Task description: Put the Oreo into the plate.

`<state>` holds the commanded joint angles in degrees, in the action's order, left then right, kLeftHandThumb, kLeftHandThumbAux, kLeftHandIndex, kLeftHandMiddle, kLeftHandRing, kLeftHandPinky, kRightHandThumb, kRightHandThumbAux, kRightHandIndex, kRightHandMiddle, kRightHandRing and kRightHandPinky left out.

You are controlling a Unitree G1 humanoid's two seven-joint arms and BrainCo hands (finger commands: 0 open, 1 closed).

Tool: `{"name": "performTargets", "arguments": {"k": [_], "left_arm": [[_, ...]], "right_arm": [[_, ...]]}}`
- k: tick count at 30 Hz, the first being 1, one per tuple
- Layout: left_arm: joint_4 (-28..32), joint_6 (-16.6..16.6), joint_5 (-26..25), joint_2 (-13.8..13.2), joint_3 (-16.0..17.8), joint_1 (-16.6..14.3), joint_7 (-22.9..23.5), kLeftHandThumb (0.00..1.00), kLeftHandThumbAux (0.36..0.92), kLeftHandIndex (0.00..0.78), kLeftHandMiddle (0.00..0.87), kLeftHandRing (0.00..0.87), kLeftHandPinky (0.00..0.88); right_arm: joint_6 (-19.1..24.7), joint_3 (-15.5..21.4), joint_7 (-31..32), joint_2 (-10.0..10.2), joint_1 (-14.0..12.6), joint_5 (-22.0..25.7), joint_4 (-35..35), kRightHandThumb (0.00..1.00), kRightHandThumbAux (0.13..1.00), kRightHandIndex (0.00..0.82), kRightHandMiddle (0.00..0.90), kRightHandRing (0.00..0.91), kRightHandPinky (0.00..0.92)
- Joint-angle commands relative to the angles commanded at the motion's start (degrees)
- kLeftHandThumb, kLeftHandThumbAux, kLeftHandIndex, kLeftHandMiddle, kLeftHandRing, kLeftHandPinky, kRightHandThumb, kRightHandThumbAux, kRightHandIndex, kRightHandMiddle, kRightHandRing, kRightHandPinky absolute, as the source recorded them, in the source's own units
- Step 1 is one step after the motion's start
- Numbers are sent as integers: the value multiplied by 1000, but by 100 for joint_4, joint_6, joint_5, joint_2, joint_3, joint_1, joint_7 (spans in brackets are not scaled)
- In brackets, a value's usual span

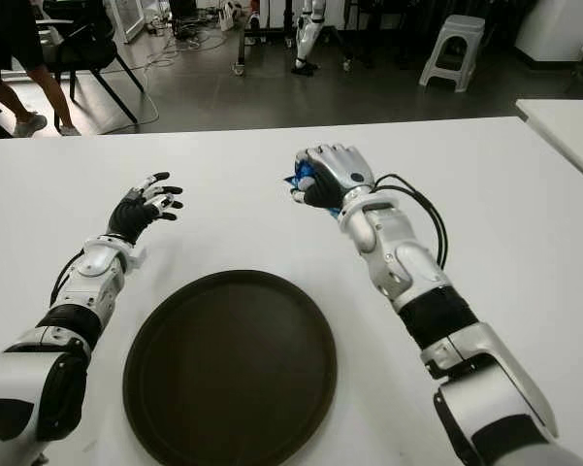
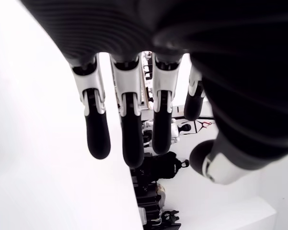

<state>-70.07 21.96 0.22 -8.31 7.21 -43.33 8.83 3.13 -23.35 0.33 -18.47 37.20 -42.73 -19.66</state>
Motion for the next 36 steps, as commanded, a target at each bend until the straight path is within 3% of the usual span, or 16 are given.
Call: {"name": "performTargets", "arguments": {"k": [12,20,24,27,29,31,34,36], "left_arm": [[-61,8,41,12,-18,-26,-51,194,631,167,311,352,398],[-99,-23,36,20,-6,-48,-106,196,635,164,312,354,401],[-129,-33,23,27,8,-59,-112,206,633,167,310,354,405],[-136,-6,39,31,-4,-57,-128,208,632,168,306,347,397],[-139,6,47,26,-13,-60,-115,204,640,166,304,345,400],[-146,0,51,21,-19,-69,-103,202,645,164,304,345,404],[-182,-44,69,15,-33,-101,-77,183,643,166,312,361,418],[-192,-48,78,13,-38,-103,-73,175,632,169,314,363,414]], "right_arm": [[23,94,-120,38,38,-94,301,692,735,422,567,574,558],[131,91,-70,159,-197,-131,1020,691,734,425,598,596,574],[151,-120,-136,367,-566,-259,1507,692,733,426,612,609,575],[162,-484,-72,661,-829,-377,1786,692,732,426,620,616,586],[244,-810,295,827,-975,-413,2164,693,732,426,624,623,596],[298,-969,584,898,-1027,-432,2405,693,733,425,627,627,602],[116,-1312,1450,923,-860,-246,2776,693,733,423,600,609,586],[24,-1370,1698,930,-836,-207,2832,694,733,422,588,602,586]]}}
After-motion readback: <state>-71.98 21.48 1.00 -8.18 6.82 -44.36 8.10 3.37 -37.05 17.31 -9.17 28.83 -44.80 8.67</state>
